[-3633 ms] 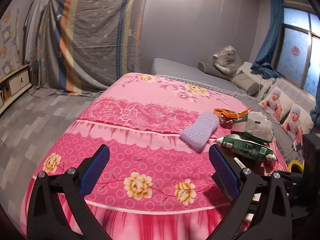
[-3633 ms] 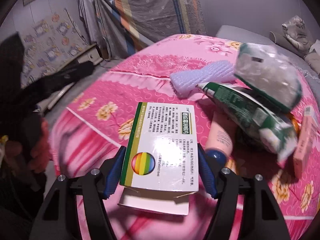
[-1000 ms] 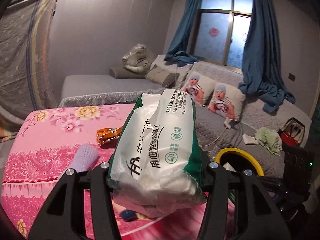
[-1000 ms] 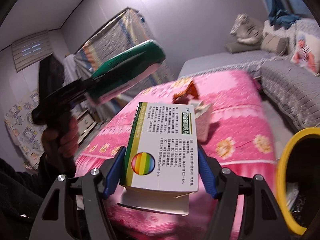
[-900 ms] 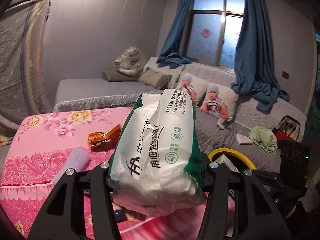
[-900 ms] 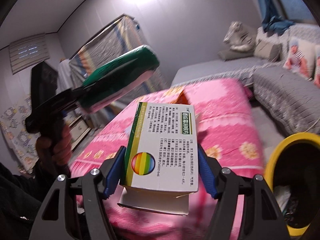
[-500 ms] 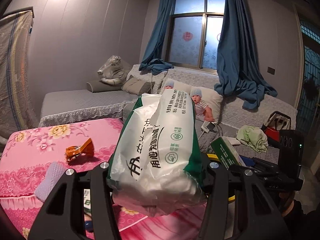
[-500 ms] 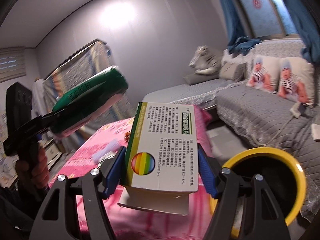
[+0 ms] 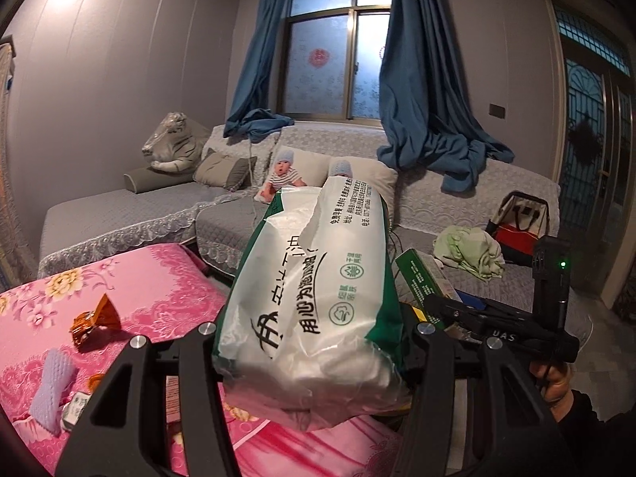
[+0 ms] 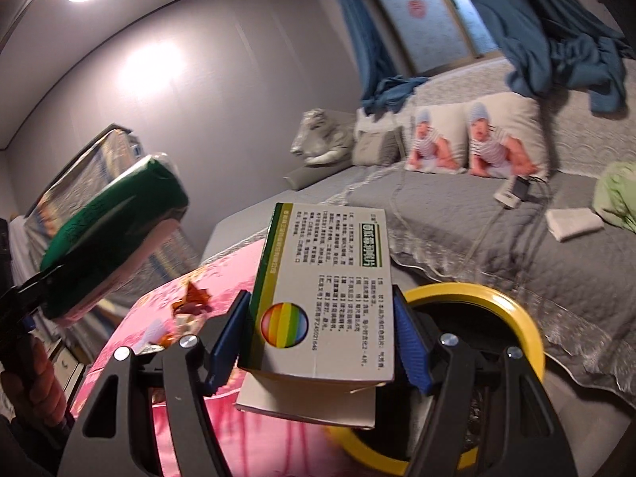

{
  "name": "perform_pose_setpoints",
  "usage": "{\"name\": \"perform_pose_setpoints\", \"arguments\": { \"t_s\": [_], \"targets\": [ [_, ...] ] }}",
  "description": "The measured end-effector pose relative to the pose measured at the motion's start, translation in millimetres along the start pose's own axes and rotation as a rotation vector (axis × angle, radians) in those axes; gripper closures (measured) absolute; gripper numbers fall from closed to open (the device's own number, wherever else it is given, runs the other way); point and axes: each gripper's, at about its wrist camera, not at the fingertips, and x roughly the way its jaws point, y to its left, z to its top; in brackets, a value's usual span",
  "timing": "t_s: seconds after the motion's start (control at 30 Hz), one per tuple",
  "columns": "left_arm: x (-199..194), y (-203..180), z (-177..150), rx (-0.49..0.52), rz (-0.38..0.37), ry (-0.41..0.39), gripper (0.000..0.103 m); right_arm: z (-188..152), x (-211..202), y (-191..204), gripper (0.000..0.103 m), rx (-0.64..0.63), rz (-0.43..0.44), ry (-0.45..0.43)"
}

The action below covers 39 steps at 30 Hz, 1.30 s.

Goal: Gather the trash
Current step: 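Carry the box and bag to the yellow bin and open both tools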

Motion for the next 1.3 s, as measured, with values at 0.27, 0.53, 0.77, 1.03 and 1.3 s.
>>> {"name": "perform_pose_setpoints", "arguments": {
  "t_s": [0.27,0.53,0.77,1.03,1.3],
  "targets": [
    [34.1,-11.0,-6.9,0.015,-0.057,0.044,0.052,-13.0,6.6,-25.9,0.038,0.02,-0.103,0.014],
    [87.3,-14.2,-26.6,-0.011,-0.088,0.129,0.052,-25.2,17.6,-48.7,0.038,0.058,-0.188,0.05],
    [136.6,-14.6,-45.5,-0.025,-0.101,0.22,0.052,-35.6,30.5,-66.8,0.038,0.101,-0.228,0.105],
    [174.3,-20.5,-57.3,-0.029,-0.1,0.288,0.052,-43.9,40.5,-79.8,0.038,0.143,-0.251,0.153],
    [199.4,-18.5,-68.3,-0.061,-0.079,0.339,0.051,-49.0,45.4,-90.2,0.038,0.171,-0.276,0.183]
  ]
}}
